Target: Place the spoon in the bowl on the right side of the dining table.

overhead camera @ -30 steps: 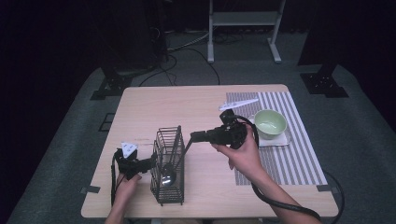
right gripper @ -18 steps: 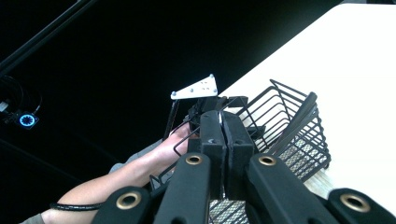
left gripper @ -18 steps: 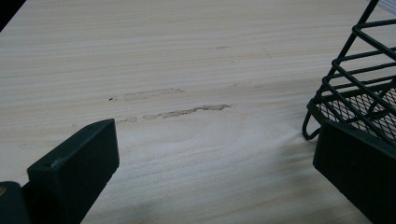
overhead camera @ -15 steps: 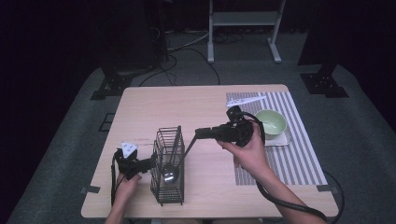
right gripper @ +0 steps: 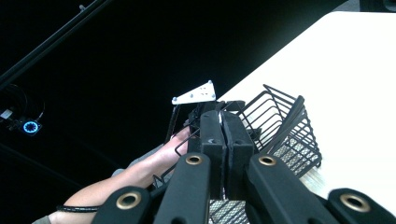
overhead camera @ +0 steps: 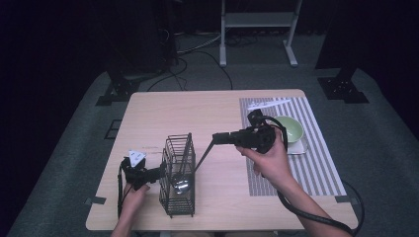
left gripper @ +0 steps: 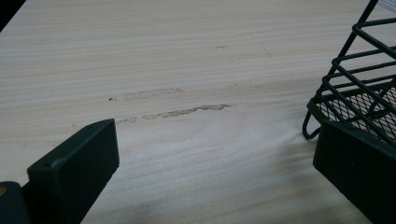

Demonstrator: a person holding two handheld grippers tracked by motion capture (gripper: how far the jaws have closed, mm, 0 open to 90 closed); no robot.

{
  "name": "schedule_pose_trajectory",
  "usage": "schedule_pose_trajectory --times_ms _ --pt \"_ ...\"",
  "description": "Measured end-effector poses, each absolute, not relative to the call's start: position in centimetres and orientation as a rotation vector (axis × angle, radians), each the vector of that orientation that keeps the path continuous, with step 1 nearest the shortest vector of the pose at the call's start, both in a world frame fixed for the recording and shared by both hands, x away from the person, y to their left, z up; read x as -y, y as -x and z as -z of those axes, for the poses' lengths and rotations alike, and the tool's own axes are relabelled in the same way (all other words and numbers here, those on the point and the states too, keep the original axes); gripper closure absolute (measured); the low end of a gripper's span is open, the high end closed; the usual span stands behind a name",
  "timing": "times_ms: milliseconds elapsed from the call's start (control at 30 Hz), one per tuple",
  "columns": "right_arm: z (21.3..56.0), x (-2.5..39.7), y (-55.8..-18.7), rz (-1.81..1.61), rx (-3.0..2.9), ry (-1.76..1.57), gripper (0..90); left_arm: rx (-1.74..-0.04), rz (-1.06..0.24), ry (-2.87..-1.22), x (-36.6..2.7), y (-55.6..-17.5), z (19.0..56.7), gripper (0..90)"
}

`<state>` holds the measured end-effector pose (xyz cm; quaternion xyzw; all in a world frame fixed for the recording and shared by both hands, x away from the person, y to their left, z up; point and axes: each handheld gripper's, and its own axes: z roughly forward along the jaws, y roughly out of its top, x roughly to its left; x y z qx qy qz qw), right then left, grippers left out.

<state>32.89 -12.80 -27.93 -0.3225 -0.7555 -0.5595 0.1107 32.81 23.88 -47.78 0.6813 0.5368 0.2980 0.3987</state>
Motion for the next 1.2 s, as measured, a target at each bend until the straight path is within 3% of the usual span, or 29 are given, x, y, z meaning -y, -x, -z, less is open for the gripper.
schedule_pose_trajectory --times_ms 1200 --pt "30.0 18.0 -33.2 1.633 2.156 1.069 88.7 -1.356 -0.759 -1.732 -23.9 -32.8 47.8 0.0"
